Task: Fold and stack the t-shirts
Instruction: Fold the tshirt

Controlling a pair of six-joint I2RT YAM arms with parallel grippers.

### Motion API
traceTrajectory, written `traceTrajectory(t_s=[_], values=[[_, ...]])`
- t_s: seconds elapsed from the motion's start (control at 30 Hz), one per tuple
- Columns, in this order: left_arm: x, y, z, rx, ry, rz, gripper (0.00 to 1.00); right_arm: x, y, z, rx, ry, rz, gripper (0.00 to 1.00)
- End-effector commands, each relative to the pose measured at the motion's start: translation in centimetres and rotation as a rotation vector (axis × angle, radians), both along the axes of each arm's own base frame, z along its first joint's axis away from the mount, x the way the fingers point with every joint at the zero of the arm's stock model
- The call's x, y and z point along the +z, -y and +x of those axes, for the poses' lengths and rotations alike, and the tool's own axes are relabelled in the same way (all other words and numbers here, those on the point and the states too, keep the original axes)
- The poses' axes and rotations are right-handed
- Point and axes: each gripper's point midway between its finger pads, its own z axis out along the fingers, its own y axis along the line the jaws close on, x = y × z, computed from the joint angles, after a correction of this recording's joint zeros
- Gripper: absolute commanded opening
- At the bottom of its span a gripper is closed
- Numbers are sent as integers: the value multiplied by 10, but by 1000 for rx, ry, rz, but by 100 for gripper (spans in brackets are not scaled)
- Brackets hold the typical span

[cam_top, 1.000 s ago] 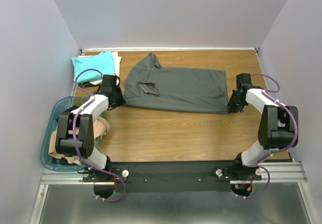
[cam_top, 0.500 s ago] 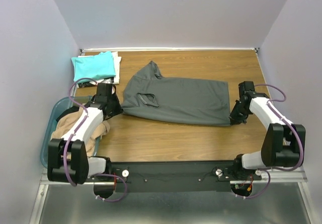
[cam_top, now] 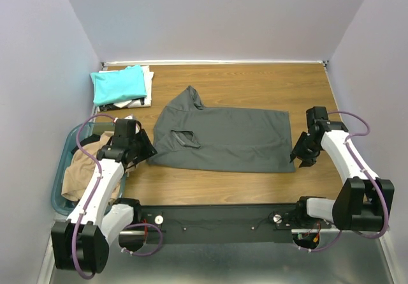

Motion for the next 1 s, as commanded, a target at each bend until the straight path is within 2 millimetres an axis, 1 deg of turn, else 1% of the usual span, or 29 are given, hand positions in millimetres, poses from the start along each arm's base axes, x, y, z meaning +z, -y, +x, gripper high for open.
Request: traceTrajectory(t_s=[0.0,0.03,0.1,0.13,0.17,0.2,0.23,0.27,0.3,0.33,0.37,0.4,0.43,0.47,0.5,0.53,0.57,0.6,0.63,0.67,0.73,0.77,0.83,0.9,0.93,0.97], values=[[11,0,-17,22,-16,-24,58,18,-3,0,18,21,25,53],[21,-1,-14,24,12,-19,62,24,-6,7,33,50,41,54],[32,-4,-10,31,43,-3,63,32,-8,18,65,94,50,55],[41,-4,-4,29,72,-2,63,35,-8,23,73,117,54,55],[43,-2,-1,17,87,-6,63,42,-12,33,87,165,71,55],[45,0,3,11,98,-16,63,45,-14,39,94,189,85,55],[48,4,11,1,131,-32,62,46,-17,43,97,207,99,55],[49,8,15,-10,142,-47,63,46,-20,51,100,235,116,55],[49,16,23,-25,157,-73,63,44,-28,52,104,239,157,55],[47,21,26,-37,159,-84,62,44,-32,55,105,246,169,55],[41,31,28,-51,138,-96,62,40,-38,59,119,253,186,55],[38,39,37,-60,144,-103,63,39,-42,61,121,259,190,55],[43,47,40,-78,168,-118,62,38,-44,63,126,263,190,55],[36,56,44,-93,150,-124,63,37,-46,67,133,276,190,55],[38,72,48,-131,169,-144,62,33,-54,68,152,264,197,55],[36,79,52,-145,167,-147,62,32,-57,69,162,266,199,55],[23,85,54,-159,127,-138,62,30,-59,71,169,268,198,55],[20,92,56,-180,122,-135,62,26,-64,71,181,253,198,55],[17,96,59,-193,116,-127,62,25,-66,71,184,252,198,55],[4,98,60,-200,85,-115,63,23,-68,71,188,245,198,55],[-3,104,66,-214,84,-121,63,19,-71,71,194,244,201,55],[-12,107,65,-224,59,-126,63,18,-72,71,196,245,200,55],[-15,113,67,-240,54,-139,63,16,-73,69,194,244,199,55],[-23,118,68,-254,37,-141,63,15,-72,67,192,241,194,55],[-20,122,72,-261,54,-149,63,14,-72,67,192,242,192,55],[-25,124,73,-267,44,-150,63,14,-71,67,190,243,191,55]])
